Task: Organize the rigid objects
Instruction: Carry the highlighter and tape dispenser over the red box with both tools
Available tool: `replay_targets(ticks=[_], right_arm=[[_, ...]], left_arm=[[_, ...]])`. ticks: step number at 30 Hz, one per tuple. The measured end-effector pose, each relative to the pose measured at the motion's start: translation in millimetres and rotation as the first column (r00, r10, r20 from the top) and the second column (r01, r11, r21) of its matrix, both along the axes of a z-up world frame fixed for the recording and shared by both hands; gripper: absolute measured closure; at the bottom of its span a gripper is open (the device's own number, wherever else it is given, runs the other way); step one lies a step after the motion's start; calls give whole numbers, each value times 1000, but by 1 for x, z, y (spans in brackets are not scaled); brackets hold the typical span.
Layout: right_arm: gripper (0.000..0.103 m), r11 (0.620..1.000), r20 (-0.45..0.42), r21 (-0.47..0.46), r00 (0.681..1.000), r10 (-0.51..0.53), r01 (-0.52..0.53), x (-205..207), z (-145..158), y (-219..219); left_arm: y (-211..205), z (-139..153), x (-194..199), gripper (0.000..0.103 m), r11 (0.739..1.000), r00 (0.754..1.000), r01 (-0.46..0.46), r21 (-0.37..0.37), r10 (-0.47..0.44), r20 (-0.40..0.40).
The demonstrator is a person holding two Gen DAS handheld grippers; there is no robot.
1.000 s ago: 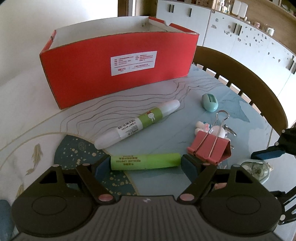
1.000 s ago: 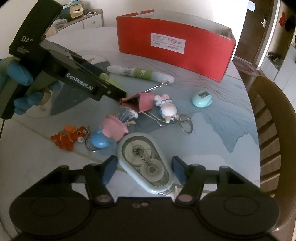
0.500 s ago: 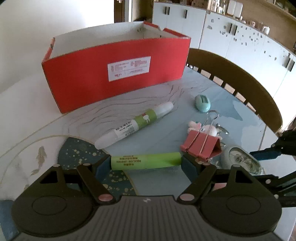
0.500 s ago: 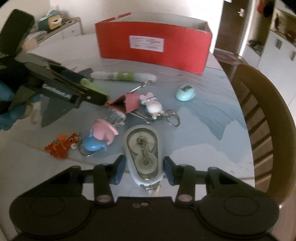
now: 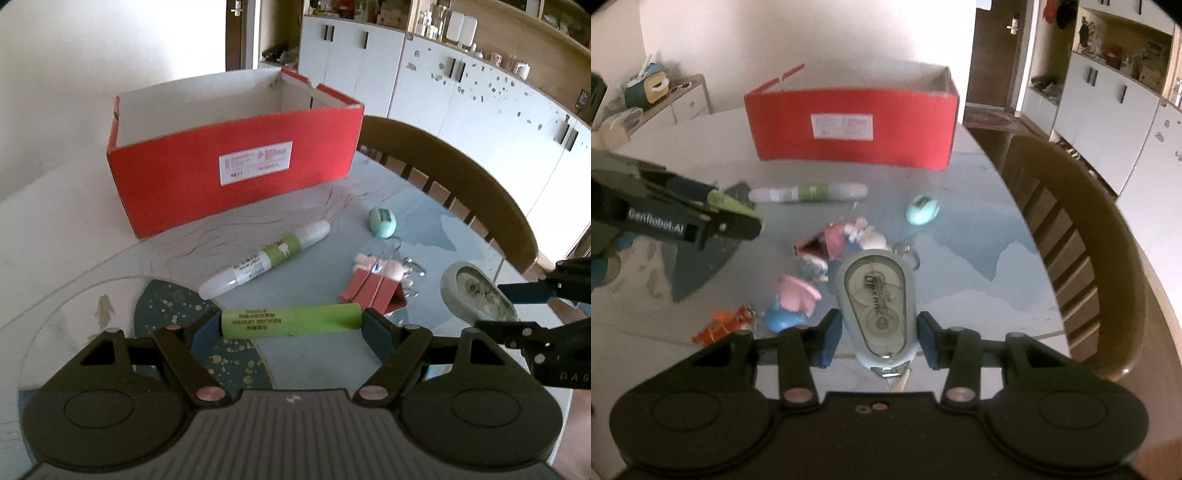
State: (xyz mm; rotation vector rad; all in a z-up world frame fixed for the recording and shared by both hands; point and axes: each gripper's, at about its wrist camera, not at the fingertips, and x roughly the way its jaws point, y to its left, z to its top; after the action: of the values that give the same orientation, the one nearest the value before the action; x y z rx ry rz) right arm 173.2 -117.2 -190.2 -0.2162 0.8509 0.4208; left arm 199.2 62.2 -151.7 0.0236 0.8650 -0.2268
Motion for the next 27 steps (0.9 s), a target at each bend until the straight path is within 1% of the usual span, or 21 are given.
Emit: replay_targets(ticks=[5,14,22,27], right_arm=[[59,1000,29,10,999,-15,15,2,29,7],[59,1000,87,22,996,0,-2,14,80,27],[59,999,133,37,991,27,-32,41,118,45],[59,998,152,40,987,45,-51,62,131,56]], left_arm=[[4,24,-1,21,1000,1000,0,-20,1,28],[9,72,6,21,1000,993,20,5,-21,112],[20,107,29,21,1000,986,-1,4,0,164],[24,120,46,21,1000,981,-12,23,7,191]])
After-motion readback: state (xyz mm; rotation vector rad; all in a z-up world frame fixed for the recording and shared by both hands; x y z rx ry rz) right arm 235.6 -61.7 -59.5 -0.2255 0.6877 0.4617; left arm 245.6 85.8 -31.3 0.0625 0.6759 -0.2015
